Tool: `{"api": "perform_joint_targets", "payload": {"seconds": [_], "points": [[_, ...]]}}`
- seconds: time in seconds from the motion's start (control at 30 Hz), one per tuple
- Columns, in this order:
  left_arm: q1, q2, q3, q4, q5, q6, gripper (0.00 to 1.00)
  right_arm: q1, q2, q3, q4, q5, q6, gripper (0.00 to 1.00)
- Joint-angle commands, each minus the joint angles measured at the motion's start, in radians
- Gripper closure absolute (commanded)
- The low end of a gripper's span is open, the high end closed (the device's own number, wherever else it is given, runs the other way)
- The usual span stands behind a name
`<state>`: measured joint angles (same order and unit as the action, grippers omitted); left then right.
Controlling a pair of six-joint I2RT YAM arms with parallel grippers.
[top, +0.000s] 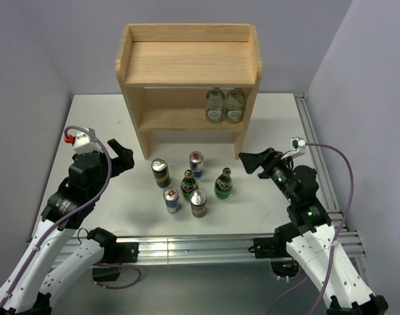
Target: Place and organize the beverage onto the shelf
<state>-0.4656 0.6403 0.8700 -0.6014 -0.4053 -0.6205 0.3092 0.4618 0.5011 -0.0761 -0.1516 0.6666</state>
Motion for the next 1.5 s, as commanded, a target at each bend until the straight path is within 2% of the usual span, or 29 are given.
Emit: {"api": "perform_joint_targets", "payload": {"seconds": [0.0,0.13,0.27,0.33,0.37,0.4,0.47,0.53,0.57,0.6,0.67,0.73,0.9,1.0,1.27,1.47], "points": [[-0.002,0.018,-0.006,0.025,0.054,0.025,0.01,0.010,-0.109,-0.001,-0.045,-0.098,-0.053,0.00],[-0.004,0.071,0.000,0.026,0.071,0.028,0.01,0.082,-0.214,-0.030,-0.201,-0.069,0.002,0.00],[-0.004,0.088,0.000,0.028,0.066,0.025,0.01,0.209,-0.308,-0.029,-0.394,0.174,0.096,0.00],[-0.002,0.079,-0.005,0.037,0.068,0.027,0.01,0.238,-0.275,-0.024,-0.473,0.225,0.145,0.00],[-0.002,0.076,-0.006,0.038,0.068,0.028,0.01,0.260,-0.208,-0.019,-0.487,0.230,0.166,0.00],[-0.002,0.075,-0.005,0.038,0.065,0.028,0.01,0.277,-0.178,-0.027,-0.479,0.234,0.182,0.00],[-0.002,0.073,-0.005,0.038,0.056,0.028,0.01,0.342,-0.088,-0.047,-0.462,0.341,0.214,0.00],[-0.004,0.071,-0.002,0.031,0.046,0.025,0.01,0.526,0.004,-0.014,-0.494,0.498,0.289,0.00],[-0.002,0.071,-0.003,0.031,0.043,0.024,0.02,0.604,0.121,0.011,-0.523,0.662,0.325,0.00],[-0.002,0.067,-0.005,0.031,0.039,0.024,0.01,0.772,0.176,0.036,-0.580,0.738,0.415,0.00],[-0.004,0.064,-0.003,0.026,0.028,0.021,0.01,0.905,0.301,0.094,-0.637,0.876,0.519,0.00],[-0.004,0.056,-0.003,0.026,0.020,0.021,0.01,0.949,0.337,0.080,-0.607,0.899,0.512,0.00],[-0.004,0.050,-0.006,0.034,0.019,0.030,0.02,0.947,0.366,0.004,-0.407,0.946,0.442,0.00],[-0.004,0.059,-0.002,0.035,0.023,0.034,0.02,0.947,0.449,-0.010,-0.325,1.006,0.417,0.00],[-0.004,0.047,-0.006,0.046,0.036,0.048,0.01,0.920,0.710,-0.042,0.031,1.133,0.300,0.00],[-0.002,0.056,-0.008,0.051,0.051,0.064,0.02,0.897,0.874,-0.039,0.177,1.273,0.286,0.00]]}}
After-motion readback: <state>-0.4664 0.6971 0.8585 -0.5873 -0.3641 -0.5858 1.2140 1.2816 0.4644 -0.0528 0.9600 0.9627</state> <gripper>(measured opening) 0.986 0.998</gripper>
